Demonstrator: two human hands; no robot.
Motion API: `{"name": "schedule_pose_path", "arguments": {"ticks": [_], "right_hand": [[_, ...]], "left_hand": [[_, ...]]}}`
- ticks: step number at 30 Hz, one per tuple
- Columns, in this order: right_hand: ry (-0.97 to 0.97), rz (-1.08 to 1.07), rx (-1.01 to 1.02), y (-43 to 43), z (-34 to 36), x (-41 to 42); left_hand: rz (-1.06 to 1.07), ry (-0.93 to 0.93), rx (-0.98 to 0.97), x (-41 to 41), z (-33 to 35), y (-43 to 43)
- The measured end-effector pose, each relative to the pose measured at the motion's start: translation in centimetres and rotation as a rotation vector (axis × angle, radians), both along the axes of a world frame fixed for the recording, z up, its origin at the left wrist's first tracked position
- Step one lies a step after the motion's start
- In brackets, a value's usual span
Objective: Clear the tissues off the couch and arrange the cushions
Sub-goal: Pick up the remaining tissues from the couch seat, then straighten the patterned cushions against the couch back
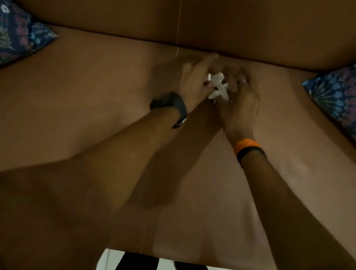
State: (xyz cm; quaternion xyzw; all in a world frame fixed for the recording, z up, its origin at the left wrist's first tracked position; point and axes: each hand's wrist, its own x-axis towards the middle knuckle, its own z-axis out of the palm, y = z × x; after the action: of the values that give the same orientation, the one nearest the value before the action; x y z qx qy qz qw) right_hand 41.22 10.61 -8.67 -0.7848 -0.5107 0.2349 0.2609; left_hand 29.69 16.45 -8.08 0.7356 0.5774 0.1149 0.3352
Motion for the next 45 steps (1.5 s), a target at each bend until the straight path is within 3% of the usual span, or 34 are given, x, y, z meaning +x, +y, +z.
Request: {"name": "schedule_pose_path", "arguments": {"ticks": [2, 4, 12, 15, 21, 27, 31, 34, 38, 40, 42, 45], "right_hand": [[-0.014, 0.087, -0.057, 1.4, 0.2, 0.3], [0.004, 0.131, -0.11, 1.6, 0.3, 0.3], [0.178, 0.233, -0.063, -6.2, 1.4, -7.3], [0.263, 0.297, -0.144, -10.8, 1.7, -12.8], [0.436, 0.584, -0.363, -21.8, 0.7, -26.9], [0.523, 0.838, -0.337, -30.6, -1.7, -41.4], [0.363, 0.937, -0.293, -32.3, -6.1, -48.4], [0.167, 1.095, -0.358, -31.1, -10.0, -51.0], [-0.125, 1.219, -0.351, -30.2, -12.5, -51.8], [-0.146, 1.17, -0.156, -30.1, -11.5, -51.3], [-0.028, 1.12, 0.057, -29.8, -9.5, -50.8], [0.136, 1.072, 0.174, -28.4, -6.7, -49.9]], "left_hand": [[-0.045, 0.142, -0.072, 0.4, -0.4, 0.6], [-0.027, 0.124, -0.107, 0.1, -0.7, -0.1], [0.511, -0.31, -0.156, -8.2, -0.3, -12.5], [0.745, -0.477, -0.173, -13.6, -0.1, -19.3], [1.19, -0.45, -0.085, -25.9, 0.5, -33.7], [1.51, -0.387, -0.028, -38.2, -1.7, -43.7], [1.463, -0.294, -0.107, -44.7, -6.1, -45.1], [1.238, -0.226, -0.191, -48.0, -9.7, -44.8], [0.992, 0.046, -0.286, -50.1, -12.5, -44.5], [0.968, 0.088, -0.162, -50.2, -11.7, -44.6], [0.915, 0.17, 0.069, -50.5, -10.8, -44.4], [0.85, 0.303, 0.316, -50.7, -8.4, -42.6]]}}
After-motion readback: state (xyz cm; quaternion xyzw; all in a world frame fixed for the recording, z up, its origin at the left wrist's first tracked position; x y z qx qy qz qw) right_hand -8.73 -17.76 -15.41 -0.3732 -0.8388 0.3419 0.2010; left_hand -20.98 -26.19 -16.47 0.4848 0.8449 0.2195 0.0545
